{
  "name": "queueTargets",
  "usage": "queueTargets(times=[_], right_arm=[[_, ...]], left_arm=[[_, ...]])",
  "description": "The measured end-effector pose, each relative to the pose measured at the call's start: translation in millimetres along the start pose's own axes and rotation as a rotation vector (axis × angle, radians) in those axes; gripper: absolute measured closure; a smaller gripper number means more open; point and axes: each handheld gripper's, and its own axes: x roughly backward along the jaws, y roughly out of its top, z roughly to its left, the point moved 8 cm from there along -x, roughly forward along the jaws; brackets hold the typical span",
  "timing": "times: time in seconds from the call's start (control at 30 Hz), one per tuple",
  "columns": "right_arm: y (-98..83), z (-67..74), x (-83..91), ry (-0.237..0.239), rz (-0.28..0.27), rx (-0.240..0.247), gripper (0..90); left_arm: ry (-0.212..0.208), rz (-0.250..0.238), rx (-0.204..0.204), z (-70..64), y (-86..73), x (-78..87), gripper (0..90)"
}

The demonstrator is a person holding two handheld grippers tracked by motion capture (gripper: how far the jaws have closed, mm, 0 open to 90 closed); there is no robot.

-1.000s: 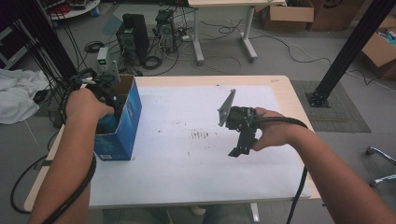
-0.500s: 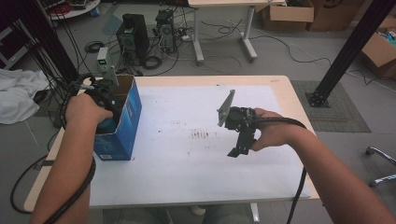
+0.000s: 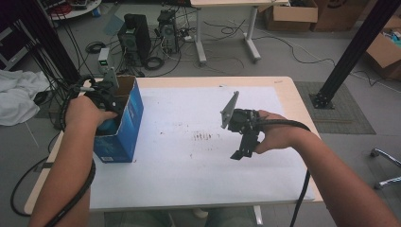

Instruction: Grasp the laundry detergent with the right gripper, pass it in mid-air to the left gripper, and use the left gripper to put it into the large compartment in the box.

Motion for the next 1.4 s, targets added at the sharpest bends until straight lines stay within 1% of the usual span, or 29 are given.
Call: queueTargets(times=[0.27,0.3,0.4,0.5,0.67,0.7,0.73,0.8,0.87,0.9,1.13,1.23,1.3,1.33,1.4], right_arm=[[-2.7,0.5,0.5,0.002,-0.006,-0.003,0.0],[-2.7,0.5,0.3,0.002,-0.007,-0.004,0.0],[-2.6,0.6,0.3,0.003,-0.008,-0.004,0.0],[-2.2,0.3,0.2,0.003,-0.010,-0.002,0.0],[-1.5,0.7,-0.1,0.003,-0.012,-0.001,0.0],[-1.5,0.9,0.0,0.003,-0.013,-0.001,0.0],[-1.7,0.9,0.1,0.003,-0.014,-0.001,0.0],[-2.2,0.8,0.2,0.003,-0.016,-0.002,0.0],[-2.8,0.7,-0.3,0.003,-0.015,-0.005,0.0],[-3.0,0.5,-0.5,0.003,-0.014,-0.003,0.0],[-1.3,0.4,0.9,0.002,-0.023,-0.004,0.0],[-0.9,0.2,1.5,0.001,-0.023,-0.004,0.0],[-0.8,0.3,1.4,0.000,-0.022,-0.006,0.0],[-0.8,0.5,1.3,0.000,-0.021,-0.005,0.0],[-0.9,0.6,1.3,0.001,-0.021,-0.005,0.0]], left_arm=[[0.002,-0.021,-0.006,0.2,1.2,0.1,37.2],[0.002,-0.024,-0.003,0.5,1.1,0.1,37.1],[-0.014,-0.038,-0.003,-0.1,1.5,3.5,32.9],[0.000,-0.052,-0.007,-1.4,2.1,6.7,31.4],[-0.003,-0.052,-0.015,-1.9,2.2,9.7,29.9],[-0.007,-0.059,-0.018,-2.0,2.6,10.8,29.0],[-0.014,-0.058,-0.016,-2.3,2.1,12.5,28.7],[-0.014,-0.064,-0.014,-1.6,1.8,15.8,28.6],[-0.008,-0.067,-0.022,-0.8,1.5,19.2,28.5],[-0.003,-0.067,-0.014,-1.0,1.1,20.6,27.6],[0.003,-0.071,-0.046,-1.5,-1.5,31.5,22.9],[0.007,-0.081,-0.050,-2.2,-2.8,37.9,20.7],[0.013,-0.086,-0.062,-2.4,-3.6,42.6,20.4],[0.014,-0.095,-0.058,-3.5,-3.8,45.4,20.0],[0.017,-0.097,-0.069,-3.9,-4.5,49.4,19.8]])
